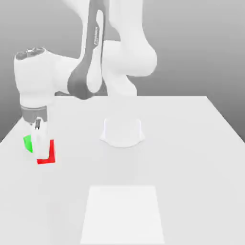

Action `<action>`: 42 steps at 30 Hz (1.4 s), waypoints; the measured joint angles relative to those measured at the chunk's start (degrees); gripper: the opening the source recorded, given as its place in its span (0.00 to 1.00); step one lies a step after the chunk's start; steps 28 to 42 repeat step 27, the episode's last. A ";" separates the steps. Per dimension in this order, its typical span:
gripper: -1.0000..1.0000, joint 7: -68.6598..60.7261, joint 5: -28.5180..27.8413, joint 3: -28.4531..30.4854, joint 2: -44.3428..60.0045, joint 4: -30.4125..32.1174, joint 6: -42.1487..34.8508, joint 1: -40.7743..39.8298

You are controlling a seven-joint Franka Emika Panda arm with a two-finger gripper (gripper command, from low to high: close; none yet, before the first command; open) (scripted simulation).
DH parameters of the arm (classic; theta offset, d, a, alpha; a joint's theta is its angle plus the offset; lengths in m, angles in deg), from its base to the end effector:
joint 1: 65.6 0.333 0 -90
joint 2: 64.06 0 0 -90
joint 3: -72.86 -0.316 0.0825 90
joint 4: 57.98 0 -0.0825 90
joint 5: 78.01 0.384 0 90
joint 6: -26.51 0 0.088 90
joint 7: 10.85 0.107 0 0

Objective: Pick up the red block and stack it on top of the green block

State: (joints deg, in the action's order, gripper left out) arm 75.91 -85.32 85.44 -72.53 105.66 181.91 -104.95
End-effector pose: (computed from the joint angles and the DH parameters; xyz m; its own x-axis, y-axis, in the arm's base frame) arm 0.2280 -0.2774 0.2360 -0.6679 -0.7440 0.0212 -0.7442 0.6680 0.0001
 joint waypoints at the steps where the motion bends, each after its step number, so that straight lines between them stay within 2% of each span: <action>1: 0.00 -0.37 -0.59 1.93 -0.48 0.04 -0.38 -2.23; 7: 0.00 -3.04 -3.07 12.73 -3.03 0.24 -2.34 -14.56; 13: 0.00 -11.25 7.91 16.26 0.83 0.01 -0.10 -10.78; 19: 0.00 -19.22 19.23 17.05 5.63 -0.51 2.04 -7.03; 25: 0.00 -24.37 26.51 16.11 9.86 -0.99 4.27 -6.14; 42: 0.00 -25.21 27.68 15.81 10.99 -1.07 5.20 -6.29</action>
